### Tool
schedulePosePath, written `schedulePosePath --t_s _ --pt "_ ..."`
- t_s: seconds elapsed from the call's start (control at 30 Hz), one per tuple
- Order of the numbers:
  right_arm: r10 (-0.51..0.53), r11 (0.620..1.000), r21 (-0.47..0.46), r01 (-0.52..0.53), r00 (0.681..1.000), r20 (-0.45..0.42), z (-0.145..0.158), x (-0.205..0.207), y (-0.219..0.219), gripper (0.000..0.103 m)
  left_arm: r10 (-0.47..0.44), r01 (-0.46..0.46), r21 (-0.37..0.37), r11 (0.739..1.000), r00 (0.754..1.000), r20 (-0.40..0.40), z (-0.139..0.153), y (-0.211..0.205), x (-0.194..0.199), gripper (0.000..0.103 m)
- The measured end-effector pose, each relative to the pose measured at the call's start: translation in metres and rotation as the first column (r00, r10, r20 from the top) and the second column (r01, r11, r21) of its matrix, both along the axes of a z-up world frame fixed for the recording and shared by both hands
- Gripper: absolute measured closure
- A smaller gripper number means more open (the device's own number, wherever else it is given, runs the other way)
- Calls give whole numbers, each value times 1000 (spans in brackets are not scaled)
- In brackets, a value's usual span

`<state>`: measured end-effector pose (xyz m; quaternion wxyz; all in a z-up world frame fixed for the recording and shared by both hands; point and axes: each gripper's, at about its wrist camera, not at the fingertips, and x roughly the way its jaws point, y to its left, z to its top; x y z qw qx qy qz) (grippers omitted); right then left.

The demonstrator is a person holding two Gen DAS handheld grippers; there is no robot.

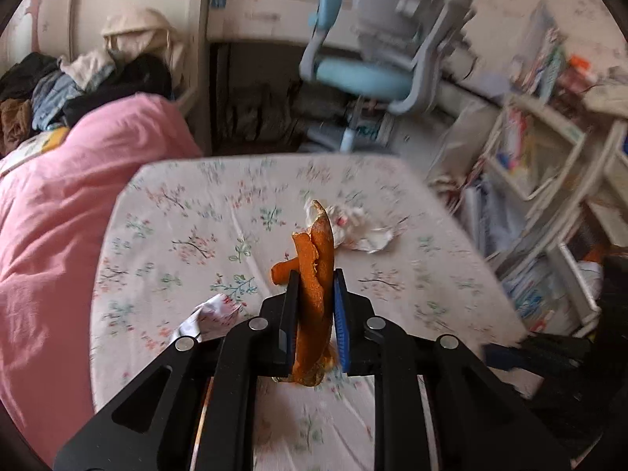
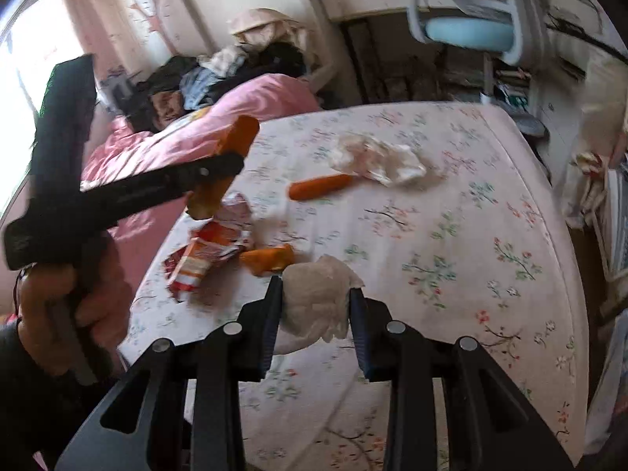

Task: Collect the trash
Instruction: 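Carry the tissue and peel to the yellow bin and open both tools over it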

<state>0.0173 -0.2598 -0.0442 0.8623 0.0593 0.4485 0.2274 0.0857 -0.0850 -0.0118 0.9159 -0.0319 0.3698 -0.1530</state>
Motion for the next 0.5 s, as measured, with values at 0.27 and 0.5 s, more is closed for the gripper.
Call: schedulePosePath --t_s 0.27,0.5 --pt "141 990 23 -141 989 -35 3 -65 40 69 -25 24 -43 999 1000 -11 0 40 -90 87" --pt "197 979 -16 -202 966 -170 -37 -131 70 62 -22 18 -41 999 994 -107 -31 50 -172 87"
